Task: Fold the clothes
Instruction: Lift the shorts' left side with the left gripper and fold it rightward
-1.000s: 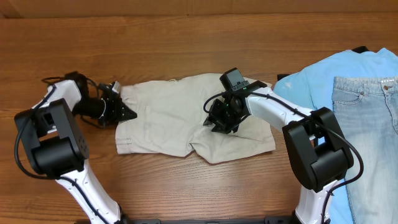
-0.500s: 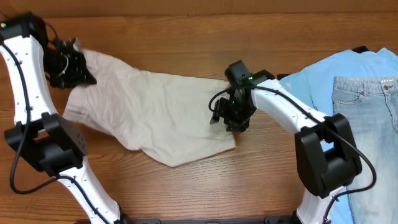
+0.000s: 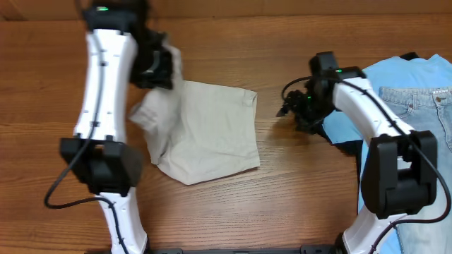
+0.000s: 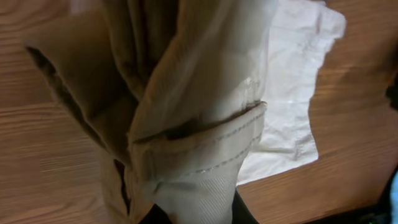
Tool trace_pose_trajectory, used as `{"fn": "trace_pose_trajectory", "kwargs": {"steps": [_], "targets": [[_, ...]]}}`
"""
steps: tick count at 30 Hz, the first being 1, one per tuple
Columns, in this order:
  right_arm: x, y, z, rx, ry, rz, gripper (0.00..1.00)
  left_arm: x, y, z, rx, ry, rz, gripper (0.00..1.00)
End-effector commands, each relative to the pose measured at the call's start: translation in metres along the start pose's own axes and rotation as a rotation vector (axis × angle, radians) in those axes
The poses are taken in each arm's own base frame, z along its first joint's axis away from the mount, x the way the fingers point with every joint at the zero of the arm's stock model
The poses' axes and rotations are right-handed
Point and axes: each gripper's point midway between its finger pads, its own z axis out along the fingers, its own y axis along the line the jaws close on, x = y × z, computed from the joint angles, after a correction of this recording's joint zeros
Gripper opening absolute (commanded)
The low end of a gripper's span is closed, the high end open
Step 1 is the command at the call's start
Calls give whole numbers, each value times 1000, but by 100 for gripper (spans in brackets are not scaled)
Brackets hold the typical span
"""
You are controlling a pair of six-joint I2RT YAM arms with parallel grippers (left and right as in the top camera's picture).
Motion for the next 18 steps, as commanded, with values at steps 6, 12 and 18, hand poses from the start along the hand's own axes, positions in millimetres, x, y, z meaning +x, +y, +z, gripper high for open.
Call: {"fn": "trace_pose_trajectory", "kwargs": {"steps": [6, 12, 18], "targets": [[-7, 1, -13, 3, -40, -37, 71, 16, -68, 39, -172, -31, 0, 9], [-9, -3, -13, 24, -54, -37, 72, 25, -91, 95, -109, 4, -73, 4], [-7, 5, -11, -3, -46, -148, 50, 29, -75, 105, -147, 28, -79, 4]]}}
